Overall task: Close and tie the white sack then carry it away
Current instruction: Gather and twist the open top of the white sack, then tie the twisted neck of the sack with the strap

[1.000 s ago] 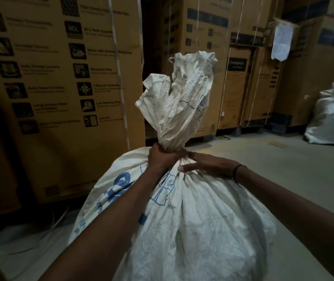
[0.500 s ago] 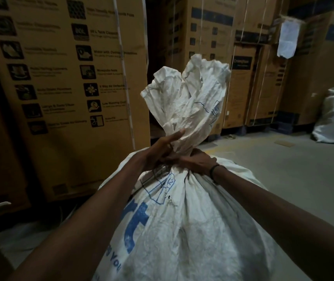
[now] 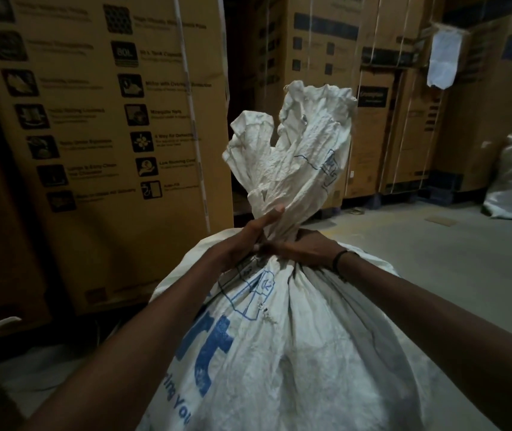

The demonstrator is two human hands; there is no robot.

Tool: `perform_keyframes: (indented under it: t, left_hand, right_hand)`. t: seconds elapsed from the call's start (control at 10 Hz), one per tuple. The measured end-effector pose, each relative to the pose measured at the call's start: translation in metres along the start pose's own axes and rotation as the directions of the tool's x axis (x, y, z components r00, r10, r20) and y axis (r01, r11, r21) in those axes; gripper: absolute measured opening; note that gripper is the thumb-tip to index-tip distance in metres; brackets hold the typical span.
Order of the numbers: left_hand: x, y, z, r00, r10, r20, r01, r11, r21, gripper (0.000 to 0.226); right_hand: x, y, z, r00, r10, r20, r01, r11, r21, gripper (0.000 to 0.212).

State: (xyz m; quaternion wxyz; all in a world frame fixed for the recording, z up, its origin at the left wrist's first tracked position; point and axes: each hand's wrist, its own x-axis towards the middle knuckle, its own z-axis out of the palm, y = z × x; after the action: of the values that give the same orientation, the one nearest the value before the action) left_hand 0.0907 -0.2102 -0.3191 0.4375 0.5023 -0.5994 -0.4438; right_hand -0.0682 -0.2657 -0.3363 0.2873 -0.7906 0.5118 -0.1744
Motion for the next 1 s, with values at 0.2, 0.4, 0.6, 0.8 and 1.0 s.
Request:
perform_keyframes:
  t: [0.2,0.4,0.6,0.8,1.0]
  left_hand:
    - [-0.017,0.009,-0.03,0.997,-0.069,0.025,0.059,0.956,0.287,0.074]
    - [-0.068,0.06,-0.086,0.94,-0.324,-0.108,0.325,0.752,0.573,0.058]
    - [-0.173,0.104,-0.164,0.878,-0.375,-0.299,0.463,0.504,0.729,0.046]
    - [-0.278,0.086,-0.257,0.671,-0.604,-0.429,0.691,0.302,0.656,0.036]
    - [-0.34,0.014,-0.293,0.434,-0.824,-0.364,0.774,0.134,0.619,0.033]
  right_hand:
    - [-0.043,-0.035,-0.015,0.957,-0.184,-0.223,0.024,0.819,-0.573,0.075]
    - [-0.077,-0.113,-0.011,0.787,-0.543,-0.294,0.233,0.702,-0.673,0.038]
    - [-0.066,-0.178,0.039,0.794,-0.608,-0.022,0.574,0.761,-0.301,0.018]
    - [-0.07,-0.249,0.118,0.684,-0.724,0.091,0.729,0.676,-0.108,0.011]
    - [-0.078,-0.282,0.207,0.566,-0.792,0.229,0.82,0.57,-0.054,0.028]
